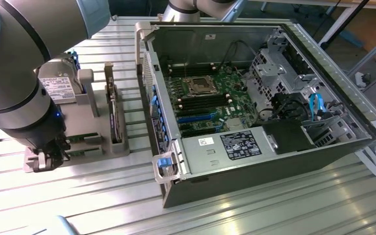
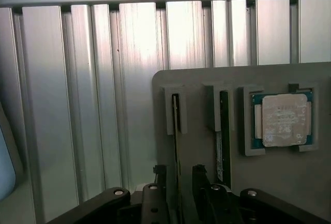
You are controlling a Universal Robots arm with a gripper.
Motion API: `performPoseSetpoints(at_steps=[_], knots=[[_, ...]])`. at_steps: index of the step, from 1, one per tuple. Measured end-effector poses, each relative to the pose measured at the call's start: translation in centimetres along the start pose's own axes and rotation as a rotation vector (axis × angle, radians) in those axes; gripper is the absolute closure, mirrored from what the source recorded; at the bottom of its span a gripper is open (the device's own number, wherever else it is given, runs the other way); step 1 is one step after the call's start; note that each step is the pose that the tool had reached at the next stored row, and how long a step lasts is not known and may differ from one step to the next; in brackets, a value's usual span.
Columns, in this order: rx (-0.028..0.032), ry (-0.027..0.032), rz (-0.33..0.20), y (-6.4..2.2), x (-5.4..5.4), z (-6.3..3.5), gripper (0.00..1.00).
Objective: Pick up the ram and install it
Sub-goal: 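Pick up the ram and move it above insertion slot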
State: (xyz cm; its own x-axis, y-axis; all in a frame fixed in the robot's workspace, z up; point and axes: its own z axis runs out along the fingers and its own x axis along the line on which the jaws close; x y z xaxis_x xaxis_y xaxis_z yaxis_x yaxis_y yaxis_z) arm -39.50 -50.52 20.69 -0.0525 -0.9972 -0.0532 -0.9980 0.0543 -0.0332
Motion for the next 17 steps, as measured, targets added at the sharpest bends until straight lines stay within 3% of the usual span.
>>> performPoseSetpoints(at_steps=[1, 2, 4, 10, 17], knots=[[-0.0001, 0.0001, 0.0, 0.0, 0.0, 0.0, 0.73], [0.0, 0.0, 0.0, 0.0, 0.0, 0.0, 0.73], [0.0, -0.0001, 0.0, 0.0, 0.0, 0.0, 0.87], [0.0, -0.0002, 0.0, 0.0, 0.0, -0.01, 0.87], [0.0, -0.0003, 0.0, -0.05, -0.1, -1.41, 0.87]])
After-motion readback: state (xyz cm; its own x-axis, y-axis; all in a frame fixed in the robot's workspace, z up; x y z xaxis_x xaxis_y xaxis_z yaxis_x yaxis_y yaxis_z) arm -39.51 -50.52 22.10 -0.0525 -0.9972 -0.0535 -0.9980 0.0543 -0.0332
